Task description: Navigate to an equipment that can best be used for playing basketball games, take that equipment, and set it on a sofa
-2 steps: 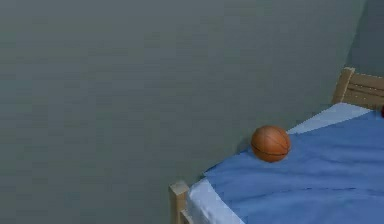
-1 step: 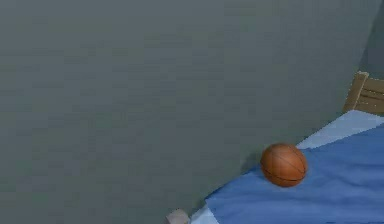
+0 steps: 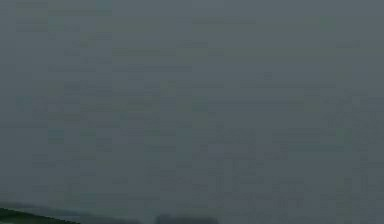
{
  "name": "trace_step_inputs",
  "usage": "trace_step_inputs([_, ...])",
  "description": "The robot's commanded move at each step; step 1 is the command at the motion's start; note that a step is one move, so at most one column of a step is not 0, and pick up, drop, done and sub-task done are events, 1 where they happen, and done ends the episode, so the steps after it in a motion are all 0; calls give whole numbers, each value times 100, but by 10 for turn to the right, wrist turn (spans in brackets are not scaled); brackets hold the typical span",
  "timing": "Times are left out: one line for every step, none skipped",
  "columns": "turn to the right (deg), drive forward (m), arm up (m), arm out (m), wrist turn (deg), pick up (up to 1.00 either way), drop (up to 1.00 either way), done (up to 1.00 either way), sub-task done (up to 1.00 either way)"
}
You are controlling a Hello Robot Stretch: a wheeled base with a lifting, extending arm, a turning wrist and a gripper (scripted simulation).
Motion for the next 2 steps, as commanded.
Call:
trace_step_inputs([-150,0,0,0,0,0,0,0,0])
trace_step_inputs([210,0,0,0,0,0,0,0,0])
